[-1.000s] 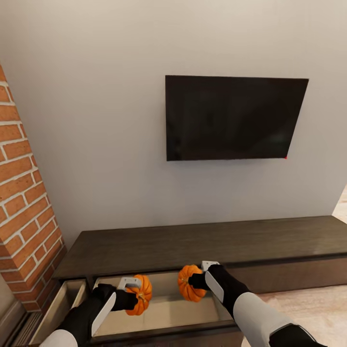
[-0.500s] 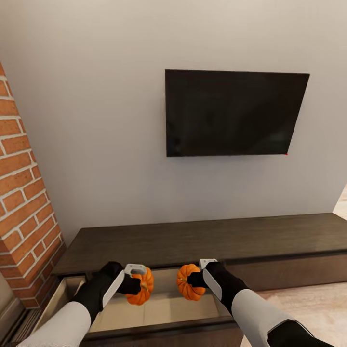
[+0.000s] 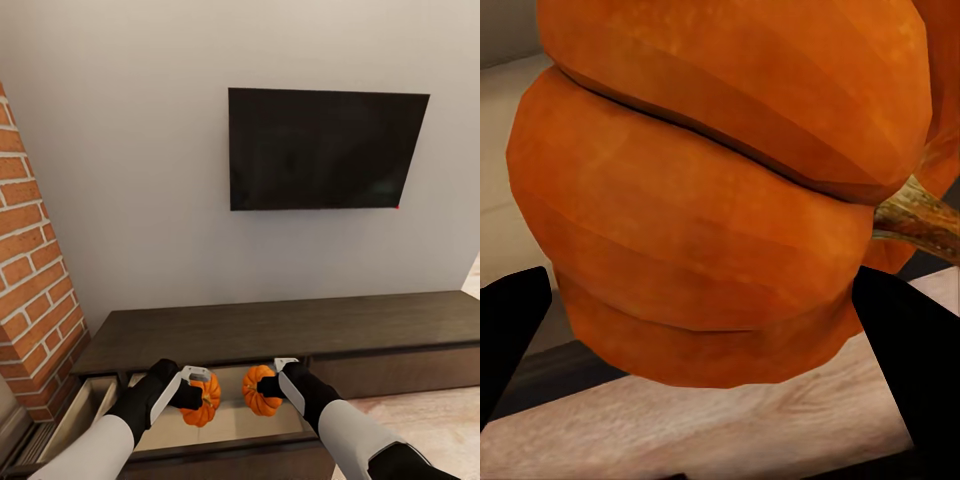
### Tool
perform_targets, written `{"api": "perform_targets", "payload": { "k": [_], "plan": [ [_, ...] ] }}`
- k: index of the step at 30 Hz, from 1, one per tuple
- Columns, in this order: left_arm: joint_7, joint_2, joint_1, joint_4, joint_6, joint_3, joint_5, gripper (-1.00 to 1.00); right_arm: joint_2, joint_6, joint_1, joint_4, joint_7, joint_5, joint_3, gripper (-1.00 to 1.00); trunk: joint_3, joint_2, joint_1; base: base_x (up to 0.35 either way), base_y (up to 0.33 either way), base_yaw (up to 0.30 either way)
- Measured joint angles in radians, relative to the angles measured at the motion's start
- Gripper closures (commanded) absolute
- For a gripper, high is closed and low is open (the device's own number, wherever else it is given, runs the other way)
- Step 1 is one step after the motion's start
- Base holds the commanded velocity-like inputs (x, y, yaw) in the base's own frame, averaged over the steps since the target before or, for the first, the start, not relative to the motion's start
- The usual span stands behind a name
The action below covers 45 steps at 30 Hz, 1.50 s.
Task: Place each of the two pumpkins and all three candles from the living room inside a cabinet in the living room (use any cabinet), then make sure every cabinet is closed, and position the cauldron so it is next to a table in the living room.
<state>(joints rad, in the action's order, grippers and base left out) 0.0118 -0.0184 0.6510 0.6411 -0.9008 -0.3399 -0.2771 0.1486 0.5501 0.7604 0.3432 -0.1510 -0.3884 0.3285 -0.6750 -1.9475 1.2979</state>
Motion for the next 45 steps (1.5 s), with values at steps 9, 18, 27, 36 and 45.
{"api": "perform_targets", "payload": {
  "k": [9,18,27,36,45],
  "plan": [
    [0.001,0.000,0.000,0.003,0.000,0.000,-0.006,1.00,0.001,0.000,0.001,0.000,0.001,0.000,0.000,1.00,-0.028,-0.063,0.035,0.000,0.000,0.000],
    [-0.001,0.006,0.000,0.004,0.008,-0.002,-0.006,1.00,0.001,0.000,0.000,0.001,0.002,0.000,0.000,1.00,-0.056,-0.126,0.069,0.000,0.000,0.000],
    [-0.001,0.007,0.000,0.006,0.015,-0.002,-0.007,1.00,0.003,0.000,0.001,0.002,0.002,0.000,0.000,1.00,-0.085,-0.189,0.104,0.000,0.000,0.000],
    [-0.001,0.009,0.000,0.005,0.041,0.000,-0.007,1.00,0.004,0.000,0.000,0.002,0.002,0.000,0.000,1.00,-0.100,-0.224,0.123,0.000,0.000,0.000],
    [0.000,0.009,0.000,0.005,0.044,0.000,-0.006,1.00,0.004,0.000,0.000,0.002,0.002,0.000,0.000,1.00,-0.100,-0.224,0.123,0.077,0.023,0.000]
  ]
}}
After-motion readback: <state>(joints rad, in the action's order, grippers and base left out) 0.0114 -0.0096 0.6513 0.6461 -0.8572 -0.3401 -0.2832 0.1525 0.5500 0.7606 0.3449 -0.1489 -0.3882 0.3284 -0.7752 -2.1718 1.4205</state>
